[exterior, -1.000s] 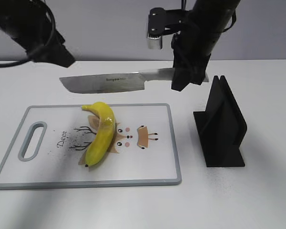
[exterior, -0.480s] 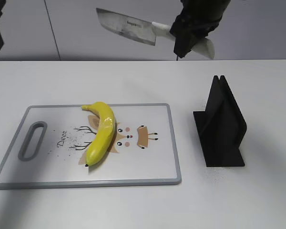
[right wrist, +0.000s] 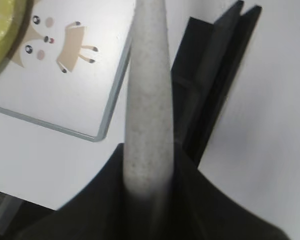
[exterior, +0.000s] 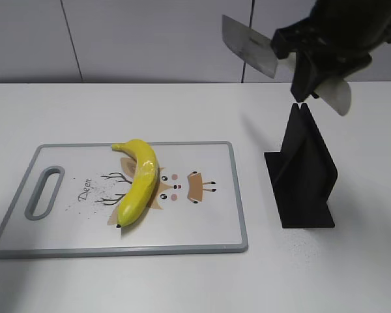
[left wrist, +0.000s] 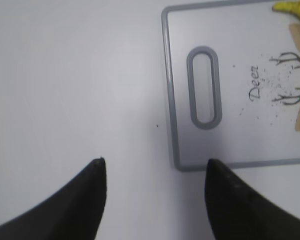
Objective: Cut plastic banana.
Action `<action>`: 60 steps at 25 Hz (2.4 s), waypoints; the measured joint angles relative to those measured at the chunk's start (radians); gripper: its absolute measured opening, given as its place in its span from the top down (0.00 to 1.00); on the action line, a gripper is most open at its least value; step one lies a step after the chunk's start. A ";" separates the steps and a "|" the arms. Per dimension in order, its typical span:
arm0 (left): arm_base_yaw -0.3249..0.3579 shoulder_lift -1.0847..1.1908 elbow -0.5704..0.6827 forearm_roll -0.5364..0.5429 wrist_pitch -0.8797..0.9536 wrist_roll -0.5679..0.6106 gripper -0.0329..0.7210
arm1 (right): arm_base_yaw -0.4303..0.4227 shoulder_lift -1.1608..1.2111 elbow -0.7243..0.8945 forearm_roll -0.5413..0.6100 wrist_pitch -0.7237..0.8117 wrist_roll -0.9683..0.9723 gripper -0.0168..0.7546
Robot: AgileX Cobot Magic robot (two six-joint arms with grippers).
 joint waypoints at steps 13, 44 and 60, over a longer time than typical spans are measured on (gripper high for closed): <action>0.000 -0.455 0.429 -0.001 -0.093 -0.002 0.17 | -0.090 -0.203 0.344 -0.017 -0.154 0.173 0.77; 0.000 -1.413 0.754 0.002 -0.123 -0.002 0.17 | -0.090 -0.178 0.502 -0.015 -0.297 0.181 0.77; 0.000 -1.413 0.755 0.002 -0.121 -0.002 0.17 | -0.090 -0.255 0.502 0.025 -0.279 0.138 0.77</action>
